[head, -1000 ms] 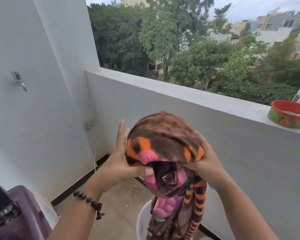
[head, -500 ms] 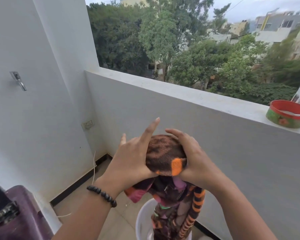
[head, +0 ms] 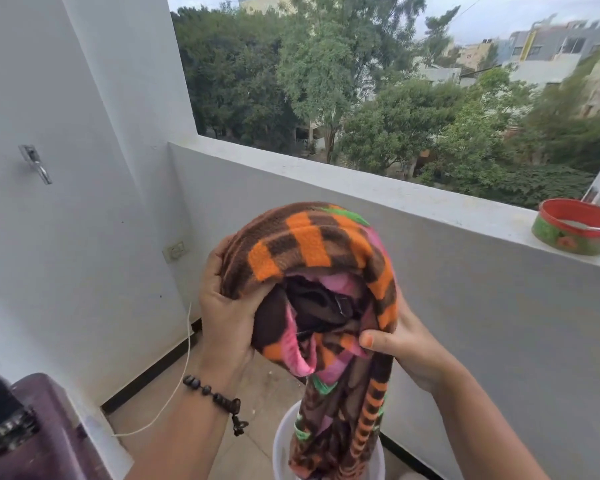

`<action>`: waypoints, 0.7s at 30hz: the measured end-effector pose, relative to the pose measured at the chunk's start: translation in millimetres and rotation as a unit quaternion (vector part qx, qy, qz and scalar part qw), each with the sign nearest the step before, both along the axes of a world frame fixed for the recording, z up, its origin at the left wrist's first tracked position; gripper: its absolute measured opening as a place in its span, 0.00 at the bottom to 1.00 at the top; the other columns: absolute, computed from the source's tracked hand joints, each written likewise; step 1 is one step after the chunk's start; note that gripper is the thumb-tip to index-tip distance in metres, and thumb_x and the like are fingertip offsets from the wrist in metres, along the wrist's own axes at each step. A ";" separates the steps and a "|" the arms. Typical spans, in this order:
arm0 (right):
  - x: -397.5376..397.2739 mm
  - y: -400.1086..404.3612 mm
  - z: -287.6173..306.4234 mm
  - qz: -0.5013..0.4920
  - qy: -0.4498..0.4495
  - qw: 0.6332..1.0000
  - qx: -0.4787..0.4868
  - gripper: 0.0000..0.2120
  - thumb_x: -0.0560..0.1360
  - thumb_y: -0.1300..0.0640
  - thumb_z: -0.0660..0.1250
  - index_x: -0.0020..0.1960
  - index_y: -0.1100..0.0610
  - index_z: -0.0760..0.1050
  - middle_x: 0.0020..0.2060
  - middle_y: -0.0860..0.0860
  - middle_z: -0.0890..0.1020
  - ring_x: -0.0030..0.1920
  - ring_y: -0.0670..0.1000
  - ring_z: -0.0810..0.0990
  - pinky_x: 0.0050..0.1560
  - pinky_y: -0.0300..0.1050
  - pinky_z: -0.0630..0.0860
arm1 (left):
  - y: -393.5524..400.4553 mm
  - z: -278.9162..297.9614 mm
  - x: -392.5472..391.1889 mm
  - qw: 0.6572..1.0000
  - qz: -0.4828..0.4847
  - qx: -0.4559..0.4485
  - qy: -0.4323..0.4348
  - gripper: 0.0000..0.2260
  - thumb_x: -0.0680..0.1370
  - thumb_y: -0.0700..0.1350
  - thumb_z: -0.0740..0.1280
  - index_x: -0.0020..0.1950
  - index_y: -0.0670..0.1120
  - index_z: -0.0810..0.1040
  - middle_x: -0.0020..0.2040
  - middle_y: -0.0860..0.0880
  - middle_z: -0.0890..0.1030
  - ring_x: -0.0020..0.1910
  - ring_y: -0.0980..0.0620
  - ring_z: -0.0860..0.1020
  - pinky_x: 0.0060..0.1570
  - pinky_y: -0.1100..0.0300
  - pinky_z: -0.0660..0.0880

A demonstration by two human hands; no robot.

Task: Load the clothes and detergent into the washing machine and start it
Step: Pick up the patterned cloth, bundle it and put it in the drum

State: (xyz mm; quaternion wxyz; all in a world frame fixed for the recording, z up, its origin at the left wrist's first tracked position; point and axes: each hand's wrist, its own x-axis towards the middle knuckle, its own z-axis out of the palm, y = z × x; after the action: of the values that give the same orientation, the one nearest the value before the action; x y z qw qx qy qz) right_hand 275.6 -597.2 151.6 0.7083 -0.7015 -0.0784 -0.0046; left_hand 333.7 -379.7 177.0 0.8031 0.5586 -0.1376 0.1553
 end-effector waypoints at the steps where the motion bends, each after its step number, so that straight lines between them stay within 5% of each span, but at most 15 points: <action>1: 2.4 4.9 -1.2 -0.030 0.003 0.999 0.023 0.56 0.54 0.47 0.84 0.75 0.45 0.60 0.66 0.49 0.78 0.64 0.52 0.78 0.62 0.53 0.76 | -5.0 -2.7 -3.3 1.000 -0.014 -0.015 0.009 0.36 0.55 0.52 0.83 0.61 0.49 0.76 0.56 0.48 0.83 0.55 0.49 0.81 0.56 0.52 0.78; 5: 6.9 9.6 -3.0 -0.142 -0.014 0.985 0.092 0.42 0.56 0.57 0.82 0.67 0.51 0.70 0.54 0.52 0.85 0.55 0.55 0.84 0.53 0.51 0.81 | -7.3 -13.4 -13.6 0.993 -0.101 0.045 0.032 0.35 0.61 0.45 0.77 0.66 0.51 0.70 0.57 0.53 0.82 0.57 0.54 0.80 0.54 0.60 0.77; 7: 7.6 4.5 -3.6 -0.176 -0.039 0.978 0.103 0.35 0.58 0.62 0.79 0.63 0.51 0.74 0.49 0.49 0.86 0.50 0.52 0.85 0.46 0.44 0.82 | 2.5 -10.4 -14.8 0.979 -0.158 0.124 0.034 0.43 0.60 0.47 0.79 0.72 0.55 0.63 0.62 0.58 0.79 0.61 0.57 0.78 0.55 0.64 0.75; 11: 10.1 -1.6 0.4 -0.211 -0.120 0.970 -0.018 0.30 0.58 0.62 0.77 0.57 0.46 0.75 0.49 0.47 0.84 0.50 0.47 0.83 0.48 0.39 0.79 | 19.9 11.6 -18.8 0.933 -0.199 0.300 0.024 0.60 0.55 0.59 0.81 0.76 0.65 0.44 0.64 0.83 0.61 0.65 0.79 0.63 0.62 0.75 0.66; 13: 11.8 -0.5 1.7 -0.217 -0.176 0.949 -0.143 0.30 0.58 0.58 0.76 0.57 0.43 0.74 0.52 0.49 0.80 0.54 0.48 0.80 0.54 0.42 0.77 | 19.9 23.0 -18.9 0.898 -0.136 0.419 -0.012 0.61 0.55 0.65 0.80 0.73 0.73 0.39 0.75 0.74 0.48 0.76 0.68 0.51 0.76 0.57 0.56; 14: 12.5 1.9 1.9 -0.213 -0.202 0.936 -0.194 0.31 0.58 0.58 0.76 0.59 0.41 0.74 0.52 0.49 0.78 0.55 0.48 0.78 0.55 0.44 0.76 | 17.8 27.3 -18.9 0.872 -0.111 0.476 -0.030 0.61 0.55 0.66 0.80 0.72 0.74 0.37 0.77 0.69 0.43 0.79 0.60 0.45 0.77 0.46 0.49; 16: 12.4 11.0 4.6 -0.195 -0.242 0.914 -0.262 0.33 0.59 0.61 0.76 0.61 0.41 0.74 0.50 0.46 0.75 0.55 0.49 0.77 0.55 0.51 0.76 | 10.5 31.7 -17.9 0.820 -0.086 0.561 -0.076 0.61 0.57 0.66 0.79 0.72 0.73 0.33 0.78 0.64 0.38 0.78 0.56 0.34 0.74 0.39 0.37; 18: 10.3 19.6 10.0 -0.174 -0.271 0.897 -0.302 0.31 0.60 0.59 0.76 0.61 0.45 0.76 0.50 0.45 0.74 0.54 0.50 0.76 0.54 0.54 0.76 | 2.2 33.7 -15.8 0.793 -0.085 0.592 -0.115 0.60 0.58 0.66 0.78 0.74 0.71 0.36 0.80 0.62 0.43 0.79 0.54 0.39 0.75 0.40 0.41; 21: 6.3 24.2 18.4 -0.165 -0.286 0.883 -0.335 0.27 0.63 0.52 0.73 0.62 0.46 0.75 0.52 0.45 0.73 0.56 0.51 0.74 0.55 0.58 0.75 | 0.4 30.4 -12.0 0.797 -0.078 0.572 -0.175 0.48 0.61 0.59 0.79 0.75 0.65 0.56 0.72 0.63 0.66 0.71 0.60 0.66 0.70 0.53 0.68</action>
State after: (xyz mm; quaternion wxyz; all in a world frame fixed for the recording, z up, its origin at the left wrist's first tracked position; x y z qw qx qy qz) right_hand 281.9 -572.9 170.0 0.3672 -0.8680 -0.1574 -0.2949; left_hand 321.7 -379.3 207.5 0.3085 0.8670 -0.3830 0.0803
